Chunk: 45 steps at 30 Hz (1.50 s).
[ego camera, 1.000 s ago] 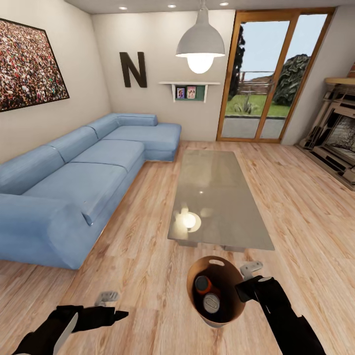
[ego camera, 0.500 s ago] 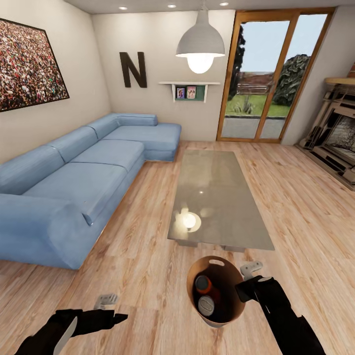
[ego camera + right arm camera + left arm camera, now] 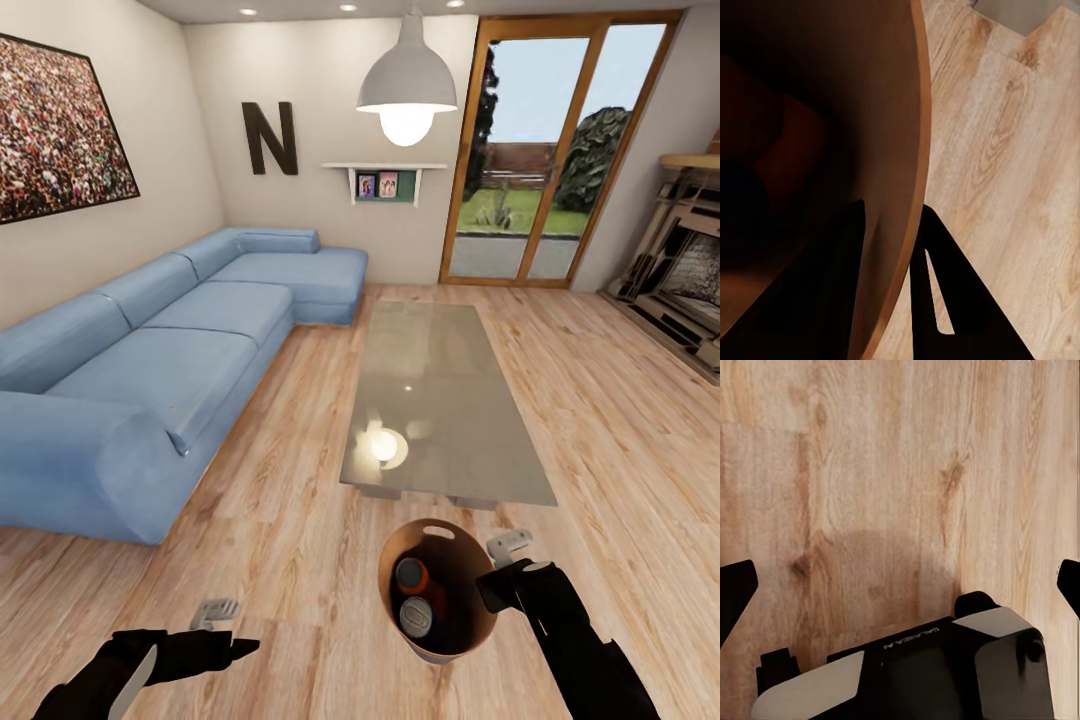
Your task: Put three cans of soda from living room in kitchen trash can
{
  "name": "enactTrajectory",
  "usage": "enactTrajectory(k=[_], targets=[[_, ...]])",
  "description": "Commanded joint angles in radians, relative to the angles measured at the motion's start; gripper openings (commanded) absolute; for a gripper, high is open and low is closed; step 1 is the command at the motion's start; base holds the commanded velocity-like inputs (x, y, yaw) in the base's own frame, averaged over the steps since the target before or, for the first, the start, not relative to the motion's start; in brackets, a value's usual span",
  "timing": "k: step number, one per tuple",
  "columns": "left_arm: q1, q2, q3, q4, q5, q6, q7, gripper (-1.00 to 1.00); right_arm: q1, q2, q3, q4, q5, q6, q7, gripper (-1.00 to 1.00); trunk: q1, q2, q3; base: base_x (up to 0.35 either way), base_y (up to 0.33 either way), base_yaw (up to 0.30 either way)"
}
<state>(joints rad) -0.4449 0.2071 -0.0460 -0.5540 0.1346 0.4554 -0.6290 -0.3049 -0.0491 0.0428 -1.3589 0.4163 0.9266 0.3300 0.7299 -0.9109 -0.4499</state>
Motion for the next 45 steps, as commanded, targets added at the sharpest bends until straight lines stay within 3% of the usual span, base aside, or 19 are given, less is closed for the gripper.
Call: enactTrajectory(k=[1,8,13,14,17,37,45], targets=[[0.0,0.001,0.0,0.0,0.0,0.0,-0.003,1.0,0.0,0.0,0.0,0.0,-0.011,0.001,0.001,-1.0,0.0,0.0,0.0,0.0,0.0,0.0],[0.0,0.004,0.0,-0.002,0.003,0.002,-0.037,1.0,0.0,-0.001,0.0,0.0,-0.011,0.001,0.002,-1.0,0.0,0.0,0.0,0.0,0.0,0.0],[0.0,0.015,0.002,0.001,-0.001,0.0,-0.258,1.0,0.0,-0.001,0.0,0.0,-0.011,0.001,0.001,-1.0,0.0,0.0,0.0,0.0,0.0,0.0],[0.0,0.029,0.003,0.004,-0.002,-0.001,-0.355,1.0,0.0,-0.001,0.0,0.0,-0.011,0.001,0.002,-1.0,0.0,0.0,0.0,0.0,0.0,0.0],[0.0,0.047,0.003,0.006,0.0,-0.001,-0.421,1.0,0.0,-0.001,0.0,0.0,-0.011,-0.005,0.002,-1.0,0.0,0.0,0.0,0.0,0.0,0.0],[0.0,0.049,0.002,0.006,0.001,0.0,-0.43,1.0,0.0,-0.001,0.0,0.0,-0.011,-0.006,0.002,-1.0,0.0,0.0,-0.002,0.0,0.0,0.0],[0.0,0.046,0.002,0.005,0.0,0.0,-0.428,1.0,0.0,-0.001,0.0,0.0,-0.011,-0.006,0.002,-1.0,0.031,-0.056,-0.027,0.0,0.0,0.0]])
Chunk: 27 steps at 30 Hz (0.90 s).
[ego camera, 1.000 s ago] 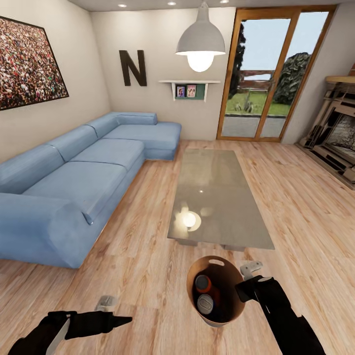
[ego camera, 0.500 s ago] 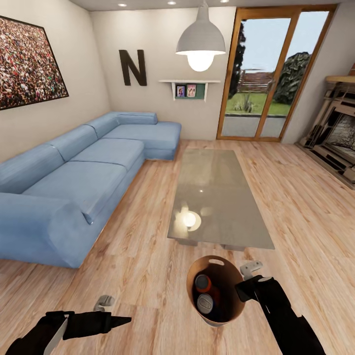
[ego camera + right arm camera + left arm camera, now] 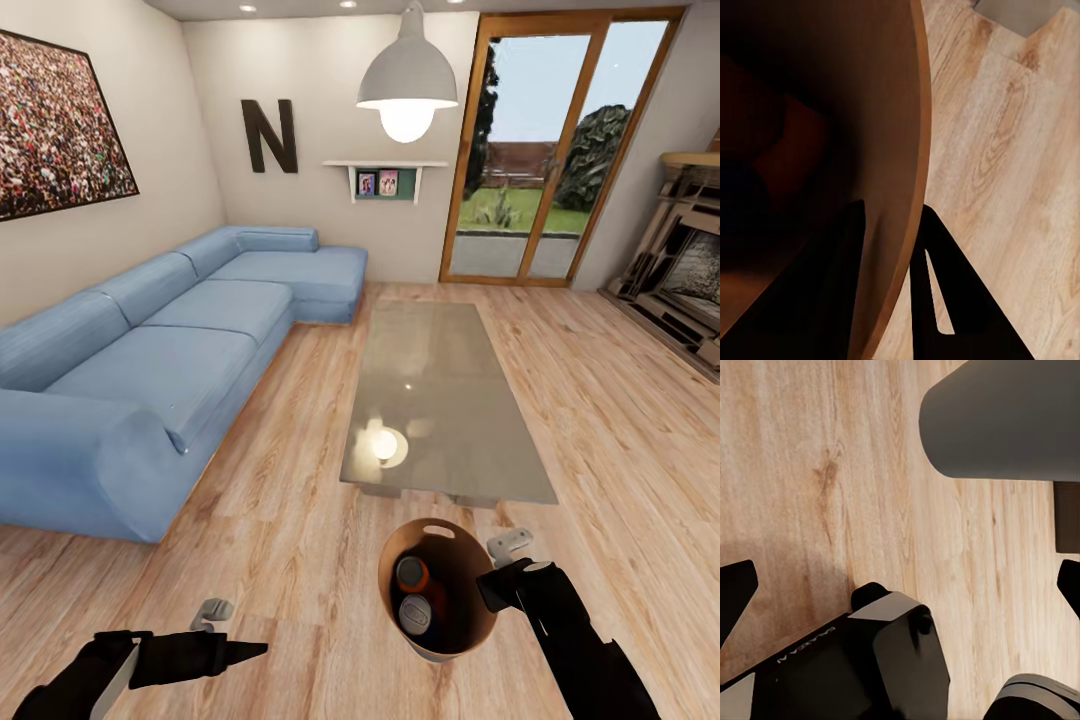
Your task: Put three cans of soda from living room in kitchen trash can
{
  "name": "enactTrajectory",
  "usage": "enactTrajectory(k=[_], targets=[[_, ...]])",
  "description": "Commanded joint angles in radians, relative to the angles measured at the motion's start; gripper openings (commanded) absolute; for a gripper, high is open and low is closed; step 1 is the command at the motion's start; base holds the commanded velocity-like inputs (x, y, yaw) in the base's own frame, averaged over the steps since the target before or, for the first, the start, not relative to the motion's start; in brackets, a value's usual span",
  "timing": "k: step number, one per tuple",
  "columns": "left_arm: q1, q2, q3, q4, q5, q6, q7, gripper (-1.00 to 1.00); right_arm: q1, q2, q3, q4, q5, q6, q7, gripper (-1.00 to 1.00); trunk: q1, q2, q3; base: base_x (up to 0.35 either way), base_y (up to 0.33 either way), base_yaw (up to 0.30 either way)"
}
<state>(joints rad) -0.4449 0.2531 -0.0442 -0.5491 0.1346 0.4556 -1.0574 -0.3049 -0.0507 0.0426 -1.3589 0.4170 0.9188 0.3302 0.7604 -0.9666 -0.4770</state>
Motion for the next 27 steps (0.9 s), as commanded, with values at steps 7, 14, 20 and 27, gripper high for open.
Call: enactTrajectory(k=[7,14,20,27], targets=[[0.0,-0.001,0.0,0.0,-0.001,0.0,-0.002,1.0,0.0,0.0,-0.001,0.0,-0.012,0.002,0.002,-1.0,0.027,-0.049,-0.022,0.0,0.0,0.0],[0.0,-0.001,0.0,0.0,-0.002,0.0,-0.001,1.0,0.0,0.004,-0.069,0.0,-0.017,0.002,0.043,-1.0,0.054,-0.098,-0.044,0.0,0.0,0.0],[0.0,-0.003,0.0,0.0,-0.003,0.0,-0.002,1.0,0.0,0.005,-0.098,0.0,-0.017,-0.011,0.086,-1.0,0.077,-0.14,-0.063,0.0,0.0,0.0],[0.0,-0.003,0.0,0.0,-0.004,0.0,-0.002,1.0,0.0,0.006,-0.101,0.0,-0.018,-0.02,0.095,-1.0,0.104,-0.189,-0.085,0.0,0.0,0.005]])
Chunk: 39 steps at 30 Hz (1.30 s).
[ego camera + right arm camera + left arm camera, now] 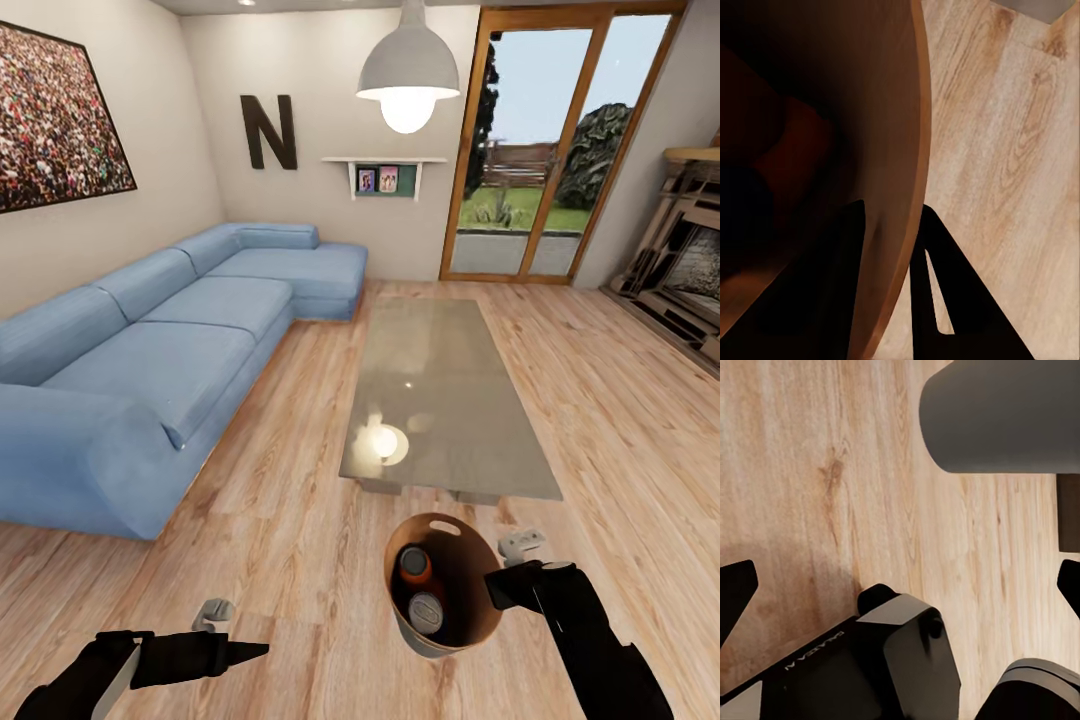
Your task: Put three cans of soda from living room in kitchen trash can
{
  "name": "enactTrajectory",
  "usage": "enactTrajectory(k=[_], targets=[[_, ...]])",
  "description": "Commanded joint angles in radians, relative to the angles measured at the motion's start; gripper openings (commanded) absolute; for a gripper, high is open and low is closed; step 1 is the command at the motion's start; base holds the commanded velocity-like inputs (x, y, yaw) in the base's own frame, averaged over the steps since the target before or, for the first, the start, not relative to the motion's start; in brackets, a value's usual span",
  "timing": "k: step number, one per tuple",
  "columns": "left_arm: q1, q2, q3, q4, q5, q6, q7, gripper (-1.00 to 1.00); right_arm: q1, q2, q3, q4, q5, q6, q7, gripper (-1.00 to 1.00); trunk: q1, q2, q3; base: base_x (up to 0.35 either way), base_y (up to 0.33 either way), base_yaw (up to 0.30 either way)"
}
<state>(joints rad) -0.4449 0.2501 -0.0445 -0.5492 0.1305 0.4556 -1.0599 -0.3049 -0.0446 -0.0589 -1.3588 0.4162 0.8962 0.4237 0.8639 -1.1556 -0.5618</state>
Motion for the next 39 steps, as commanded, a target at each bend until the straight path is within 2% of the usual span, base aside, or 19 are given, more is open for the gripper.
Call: enactTrajectory(k=[1,8,34,39], targets=[[0.0,0.0,0.0,0.0,0.0,0.0,0.0,1.0,0.0,0.0,0.0,0.0,-0.017,0.003,0.002,-1.0,0.004,-0.007,-0.003,0.0,0.0,0.007],[0.0,0.001,0.0,0.0,0.0,0.0,0.0,1.0,0.0,0.0,0.001,0.0,-0.017,0.003,0.003,-1.0,0.031,-0.056,-0.029,0.0,0.0,0.002],[0.0,0.001,0.0,0.0,-0.002,-0.002,0.0,1.0,0.0,0.0,0.001,0.0,-0.017,0.003,0.004,-1.0,0.13,-0.238,-0.151,0.0,0.0,0.0],[0.0,0.0,0.0,0.0,-0.003,-0.002,0.0,1.0,0.0,-0.001,-0.001,0.0,-0.017,0.003,0.033,-1.0,0.15,-0.273,-0.174,0.0,0.0,0.0]])
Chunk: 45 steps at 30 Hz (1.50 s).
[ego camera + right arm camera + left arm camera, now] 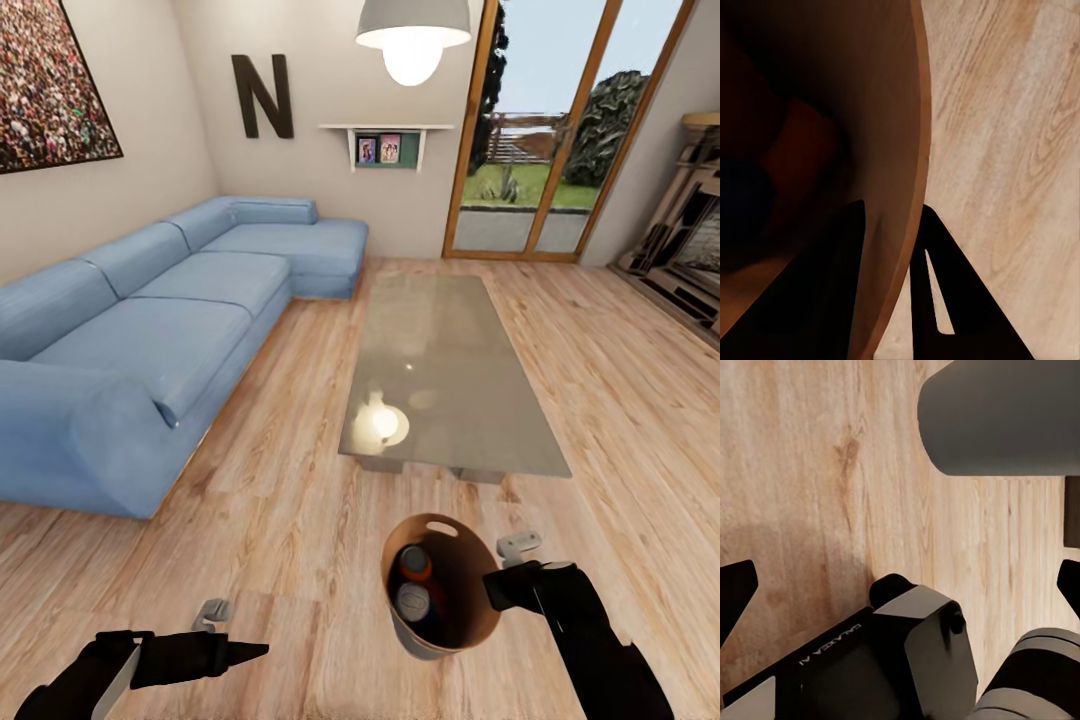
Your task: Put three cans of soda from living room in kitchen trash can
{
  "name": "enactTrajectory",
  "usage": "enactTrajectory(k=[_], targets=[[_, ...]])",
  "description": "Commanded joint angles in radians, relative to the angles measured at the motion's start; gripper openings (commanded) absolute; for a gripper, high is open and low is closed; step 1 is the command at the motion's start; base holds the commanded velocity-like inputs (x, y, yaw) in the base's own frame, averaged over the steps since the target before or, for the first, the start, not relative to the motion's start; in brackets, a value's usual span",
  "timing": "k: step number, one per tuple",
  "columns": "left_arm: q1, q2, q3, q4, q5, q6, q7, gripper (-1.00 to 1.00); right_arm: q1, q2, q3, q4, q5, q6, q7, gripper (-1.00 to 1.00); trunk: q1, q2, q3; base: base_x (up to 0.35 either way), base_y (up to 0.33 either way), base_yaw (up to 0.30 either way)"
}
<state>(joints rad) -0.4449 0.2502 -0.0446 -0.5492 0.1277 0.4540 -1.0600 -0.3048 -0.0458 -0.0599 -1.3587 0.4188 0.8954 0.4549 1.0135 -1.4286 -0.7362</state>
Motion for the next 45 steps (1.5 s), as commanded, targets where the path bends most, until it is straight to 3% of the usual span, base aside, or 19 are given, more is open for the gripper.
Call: enactTrajectory(k=[1,13,17,21,32,45], targets=[[0.0,0.0,0.0,0.0,0.0,0.0,0.0,1.0,0.0,-0.001,0.0,0.0,-0.019,0.003,0.01,-1.0,0.004,-0.007,-0.005,0.0,0.0,0.0],[0.0,0.002,0.0,0.0,0.0,0.0,-0.007,1.0,0.0,-0.002,0.0,0.0,-0.017,0.003,0.032,-1.0,0.05,-0.091,-0.06,0.0,0.0,0.0],[0.0,0.004,0.0,0.0,0.0,-0.001,-0.009,1.0,0.0,-0.003,-0.001,0.0,-0.017,0.003,0.033,-1.0,0.065,-0.119,-0.074,0.0,0.0,0.0],[0.0,0.005,0.0,0.0,0.001,-0.001,-0.009,1.0,0.0,-0.003,-0.01,0.0,-0.017,0.003,0.033,-1.0,0.065,-0.119,-0.074,0.0,0.0,0.0],[0.0,0.002,0.0,-0.001,0.0,-0.001,-0.01,1.0,0.0,-0.003,-0.014,0.0,-0.017,-0.011,0.037,-1.0,0.107,-0.196,-0.115,0.0,0.0,0.0],[0.0,0.044,0.001,0.007,0.008,-0.021,-0.014,1.0,0.0,-0.003,-0.013,0.0,-0.018,-0.013,0.038,-1.0,0.157,-0.287,-0.177,0.0,0.0,0.0]])
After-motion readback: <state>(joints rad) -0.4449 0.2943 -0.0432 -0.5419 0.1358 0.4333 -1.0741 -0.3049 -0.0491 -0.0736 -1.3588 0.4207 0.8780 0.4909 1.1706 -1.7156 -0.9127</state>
